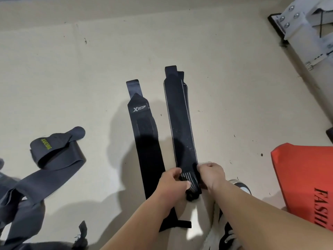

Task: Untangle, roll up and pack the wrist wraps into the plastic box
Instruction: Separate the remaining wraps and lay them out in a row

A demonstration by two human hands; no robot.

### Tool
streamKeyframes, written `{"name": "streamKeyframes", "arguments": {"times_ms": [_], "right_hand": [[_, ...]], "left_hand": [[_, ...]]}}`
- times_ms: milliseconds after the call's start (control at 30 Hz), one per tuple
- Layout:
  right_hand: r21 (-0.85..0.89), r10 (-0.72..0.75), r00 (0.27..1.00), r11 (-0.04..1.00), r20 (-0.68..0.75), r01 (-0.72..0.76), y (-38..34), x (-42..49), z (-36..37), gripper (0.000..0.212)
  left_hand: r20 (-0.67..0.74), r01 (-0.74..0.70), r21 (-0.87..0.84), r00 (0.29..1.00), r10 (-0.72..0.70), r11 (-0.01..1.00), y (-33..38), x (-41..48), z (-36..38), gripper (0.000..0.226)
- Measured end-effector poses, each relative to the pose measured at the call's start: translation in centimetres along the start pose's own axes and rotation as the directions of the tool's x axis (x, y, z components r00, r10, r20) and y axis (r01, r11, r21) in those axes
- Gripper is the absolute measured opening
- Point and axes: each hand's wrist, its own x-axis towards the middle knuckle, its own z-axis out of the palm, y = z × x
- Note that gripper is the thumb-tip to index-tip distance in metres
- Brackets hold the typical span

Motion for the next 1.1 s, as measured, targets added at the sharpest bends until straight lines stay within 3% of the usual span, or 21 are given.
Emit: {"name": "streamKeyframes", "arguments": {"times_ms": [133,333,567,700,767,833,900,1000,1100], "right_hand": [[0.097,0.113,0.984,0.987,0.14,-0.127,-0.3,-0.5,-0.1,0.005],[0.052,0.067,0.98,0.996,0.185,-0.078,-1.0,-1.0,0.0,0.02],[0.073,0.045,0.992,0.996,0.121,-0.054,0.1,-0.5,0.6,0.009],[-0.007,0.024,0.999,1.0,0.048,-0.024,-0.2,-0.2,0.7,0.009],[-0.116,0.008,1.0,0.993,0.003,-0.008,-0.8,-0.2,1.2,0.01],[-0.402,-0.072,0.995,0.915,-0.066,0.039,-1.9,-1.2,1.6,0.034],[-0.586,-0.237,0.968,0.797,-0.079,0.147,-2.8,-3.1,2.2,0.038],[-0.642,-0.487,0.873,0.666,0.013,0.381,-3.6,-6.3,5.1,0.029],[-0.489,-0.448,0.842,0.685,0.3,0.539,-4.4,-10.3,9.2,0.009]], "left_hand": [[0.043,0.052,-0.115,0.998,-0.047,0.992,0.1,0.2,-0.2,0.056],[-0.022,0.047,-0.073,0.999,-0.049,0.996,0.5,0.6,1.2,0.05],[-0.011,0.063,0.046,0.998,-0.062,0.997,-0.9,1.0,1.7,0.032],[0.044,0.016,0.125,0.999,-0.022,0.992,-0.8,0.7,1.5,0.048],[0.071,-0.048,0.249,0.997,0.031,0.967,-0.9,0.4,0.9,0.054],[0.012,-0.1,0.36,0.995,0.103,0.928,-1.3,-0.1,-0.2,0.047],[-0.08,-0.122,0.398,0.983,0.166,0.909,-1.6,-0.8,-2.0,0.038],[-0.191,-0.124,0.376,0.959,0.208,0.918,-2.2,-2.5,-5.6,0.033],[-0.292,-0.083,0.354,0.936,0.194,0.932,-3.6,-4.5,-10.0,0.032]]}}
